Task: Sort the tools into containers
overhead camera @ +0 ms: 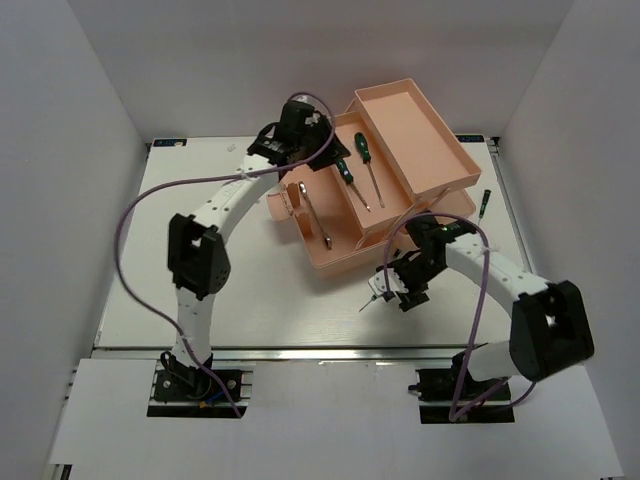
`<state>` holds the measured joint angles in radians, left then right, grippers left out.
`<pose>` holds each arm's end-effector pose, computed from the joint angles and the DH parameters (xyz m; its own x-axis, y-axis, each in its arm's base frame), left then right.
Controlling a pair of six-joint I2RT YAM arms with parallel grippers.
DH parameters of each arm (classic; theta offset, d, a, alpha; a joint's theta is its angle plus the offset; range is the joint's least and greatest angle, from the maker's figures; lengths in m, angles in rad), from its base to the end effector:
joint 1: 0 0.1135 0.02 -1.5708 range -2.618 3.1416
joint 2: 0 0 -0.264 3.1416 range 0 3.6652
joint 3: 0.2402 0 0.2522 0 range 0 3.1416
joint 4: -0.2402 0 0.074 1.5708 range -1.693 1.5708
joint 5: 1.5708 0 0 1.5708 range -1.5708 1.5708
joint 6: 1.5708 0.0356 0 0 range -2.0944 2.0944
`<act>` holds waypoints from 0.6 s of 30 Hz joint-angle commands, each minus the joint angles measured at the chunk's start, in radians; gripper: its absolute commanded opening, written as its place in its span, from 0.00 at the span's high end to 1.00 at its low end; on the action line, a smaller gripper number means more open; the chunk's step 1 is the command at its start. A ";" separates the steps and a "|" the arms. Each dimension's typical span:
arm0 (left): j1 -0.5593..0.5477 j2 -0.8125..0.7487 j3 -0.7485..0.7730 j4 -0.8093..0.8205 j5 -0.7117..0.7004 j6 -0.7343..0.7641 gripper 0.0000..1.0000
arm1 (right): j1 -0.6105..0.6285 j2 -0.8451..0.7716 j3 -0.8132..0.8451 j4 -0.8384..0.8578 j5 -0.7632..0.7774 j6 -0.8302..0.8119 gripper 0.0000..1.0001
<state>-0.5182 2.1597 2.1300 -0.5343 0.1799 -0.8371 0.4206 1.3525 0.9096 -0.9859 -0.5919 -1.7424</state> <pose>0.4359 -0.2559 0.3274 -0.7705 -0.4018 -0.4949 0.0694 0.7188 -0.6917 0.1968 0.1098 0.2180 0.5592 -0.6456 -0.5200 -0.8202 -0.5221 -0.2338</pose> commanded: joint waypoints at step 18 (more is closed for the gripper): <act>0.098 -1.196 -1.154 -0.079 -0.345 -0.120 0.38 | 0.099 0.349 0.091 0.211 0.314 0.044 0.43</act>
<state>-0.4164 1.0161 1.0138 -0.5602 -0.1207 -0.9058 0.5068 1.6627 0.9768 -0.7845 -0.3317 -1.7187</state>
